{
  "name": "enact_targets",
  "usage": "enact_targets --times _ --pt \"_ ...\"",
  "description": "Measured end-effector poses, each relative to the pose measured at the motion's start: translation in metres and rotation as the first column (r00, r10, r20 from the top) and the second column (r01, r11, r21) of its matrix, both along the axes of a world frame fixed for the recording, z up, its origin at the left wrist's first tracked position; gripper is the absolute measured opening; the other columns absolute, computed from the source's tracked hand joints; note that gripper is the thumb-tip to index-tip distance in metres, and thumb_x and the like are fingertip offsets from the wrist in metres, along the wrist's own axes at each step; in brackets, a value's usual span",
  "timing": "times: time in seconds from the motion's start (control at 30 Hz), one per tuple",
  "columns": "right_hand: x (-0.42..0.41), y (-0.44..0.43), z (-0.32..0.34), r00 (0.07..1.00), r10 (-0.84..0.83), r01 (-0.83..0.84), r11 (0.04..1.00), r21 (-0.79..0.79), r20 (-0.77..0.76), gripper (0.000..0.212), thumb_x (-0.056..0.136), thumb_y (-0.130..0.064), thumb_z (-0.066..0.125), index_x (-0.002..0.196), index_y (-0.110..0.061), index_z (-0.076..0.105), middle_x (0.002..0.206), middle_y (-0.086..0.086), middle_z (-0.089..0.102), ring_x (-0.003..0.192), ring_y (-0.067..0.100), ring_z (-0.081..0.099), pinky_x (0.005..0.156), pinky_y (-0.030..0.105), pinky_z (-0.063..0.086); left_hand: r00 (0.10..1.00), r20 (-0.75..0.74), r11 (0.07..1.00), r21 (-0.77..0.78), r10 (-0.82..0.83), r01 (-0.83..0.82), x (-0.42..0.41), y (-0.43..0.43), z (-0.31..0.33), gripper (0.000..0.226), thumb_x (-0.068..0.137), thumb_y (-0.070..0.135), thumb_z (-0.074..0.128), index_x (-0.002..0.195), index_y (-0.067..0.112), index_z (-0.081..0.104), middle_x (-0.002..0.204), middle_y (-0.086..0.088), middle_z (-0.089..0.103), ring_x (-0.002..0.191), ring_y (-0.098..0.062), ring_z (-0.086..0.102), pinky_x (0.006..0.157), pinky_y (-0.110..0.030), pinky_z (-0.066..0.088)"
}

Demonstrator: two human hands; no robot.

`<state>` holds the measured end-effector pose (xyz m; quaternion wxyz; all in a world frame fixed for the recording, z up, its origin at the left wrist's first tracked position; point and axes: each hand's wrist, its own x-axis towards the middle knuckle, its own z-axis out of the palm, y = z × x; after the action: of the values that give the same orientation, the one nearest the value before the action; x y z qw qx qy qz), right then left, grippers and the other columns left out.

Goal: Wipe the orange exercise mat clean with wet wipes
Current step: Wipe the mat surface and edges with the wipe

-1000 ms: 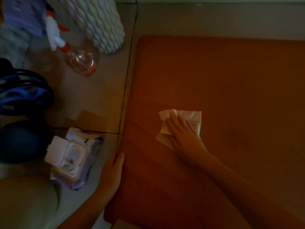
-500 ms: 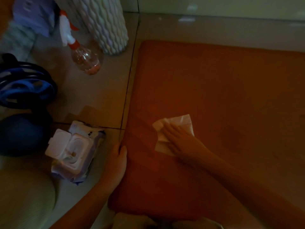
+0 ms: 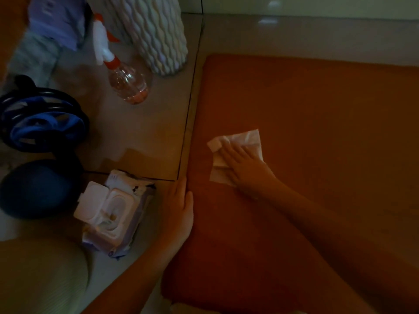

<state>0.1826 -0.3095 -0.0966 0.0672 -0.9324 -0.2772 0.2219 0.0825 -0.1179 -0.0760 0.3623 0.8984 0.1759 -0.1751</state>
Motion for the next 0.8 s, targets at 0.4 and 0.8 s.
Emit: enact_targets --times 0.4,0.8 --pt "0.008 0.019 -0.001 0.985 0.173 -0.174 0.984 0.032 0.017 0.062 0.102 -0.041 0.022 0.153 -0.017 -0.006 0.157 0.003 -0.018 0.147 0.022 -0.009 0.12 0.045 -0.001 0.999 0.038 0.999 -0.026 0.036 -0.035 -0.002 -0.001 -0.006 0.048 0.104 0.027 0.033 0.151 0.02 0.025 0.156 0.003 0.024 0.144 -0.013 0.019 0.113 -0.022 0.011" --pt "-0.019 -0.049 -0.003 0.998 -0.064 0.064 0.995 0.077 -0.004 0.066 0.085 -0.043 -0.006 0.146 -0.021 -0.015 0.153 -0.001 -0.022 0.14 0.015 -0.019 0.117 0.038 -0.01 0.999 0.051 1.0 0.018 -0.012 0.011 -0.002 -0.002 -0.006 0.051 0.103 0.036 0.032 0.152 0.022 0.023 0.157 0.003 0.022 0.144 -0.016 0.02 0.117 -0.035 0.018"
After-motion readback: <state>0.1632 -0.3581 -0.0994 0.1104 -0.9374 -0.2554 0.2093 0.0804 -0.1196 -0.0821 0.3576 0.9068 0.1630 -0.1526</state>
